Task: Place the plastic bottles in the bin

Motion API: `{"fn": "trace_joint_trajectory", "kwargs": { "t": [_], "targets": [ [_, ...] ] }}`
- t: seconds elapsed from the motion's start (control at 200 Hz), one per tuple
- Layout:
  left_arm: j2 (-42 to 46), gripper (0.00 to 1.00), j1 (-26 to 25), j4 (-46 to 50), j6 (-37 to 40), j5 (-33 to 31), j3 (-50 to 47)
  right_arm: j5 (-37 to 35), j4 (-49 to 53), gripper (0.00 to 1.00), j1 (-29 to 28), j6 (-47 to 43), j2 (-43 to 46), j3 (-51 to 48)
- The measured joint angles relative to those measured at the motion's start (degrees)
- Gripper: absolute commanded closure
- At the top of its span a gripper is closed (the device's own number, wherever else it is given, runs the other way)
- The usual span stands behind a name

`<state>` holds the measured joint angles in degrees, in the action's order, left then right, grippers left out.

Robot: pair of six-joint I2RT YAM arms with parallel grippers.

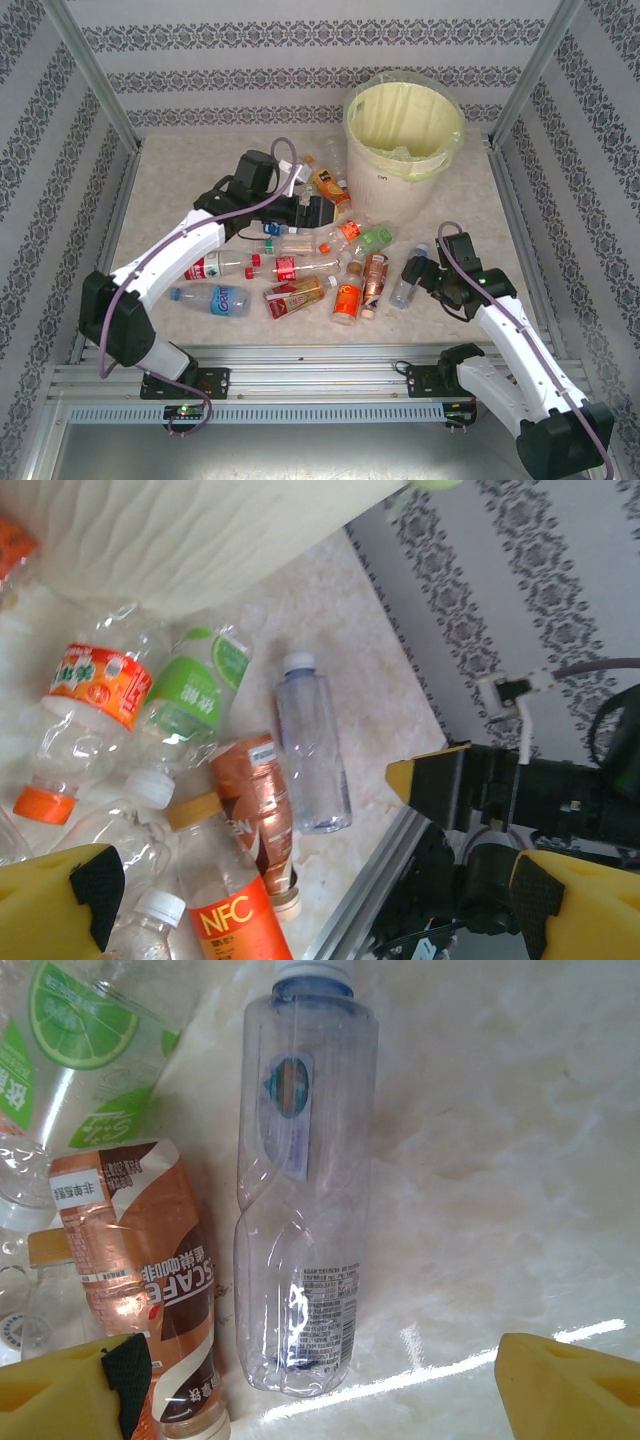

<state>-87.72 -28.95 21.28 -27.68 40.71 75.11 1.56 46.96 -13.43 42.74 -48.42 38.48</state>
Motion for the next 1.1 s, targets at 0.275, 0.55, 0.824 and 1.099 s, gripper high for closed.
{"fn": "trace_joint_trajectory", "kwargs": {
  "t": [0.275, 0.55, 0.824, 1.099],
  "targets": [
    [-1.68, 0.0, -0.26, 1.53, -1.16, -2.8, -3.15, 1.2, -4.68, 0.18, -0.72, 1.07, -5.31, -1.57],
    [-1.68, 0.0, -0.26, -0.94, -7.78, -0.79, -3.76, 1.49, -9.6, 0.21, -0.68, 0.9, -11.54, -1.6],
    [1.92, 0.0, -0.26, -7.13, -7.1, 0.57, -8.2, 2.51, -12.76, 0.24, 0.2, 0.83, -16.7, -1.6],
    [2.08, 0.0, -0.48, -8.79, -2.89, 4.33, -8.52, 3.32, -15.1, 0.26, 0.59, 0.74, -18.8, -1.6]
  ]
}}
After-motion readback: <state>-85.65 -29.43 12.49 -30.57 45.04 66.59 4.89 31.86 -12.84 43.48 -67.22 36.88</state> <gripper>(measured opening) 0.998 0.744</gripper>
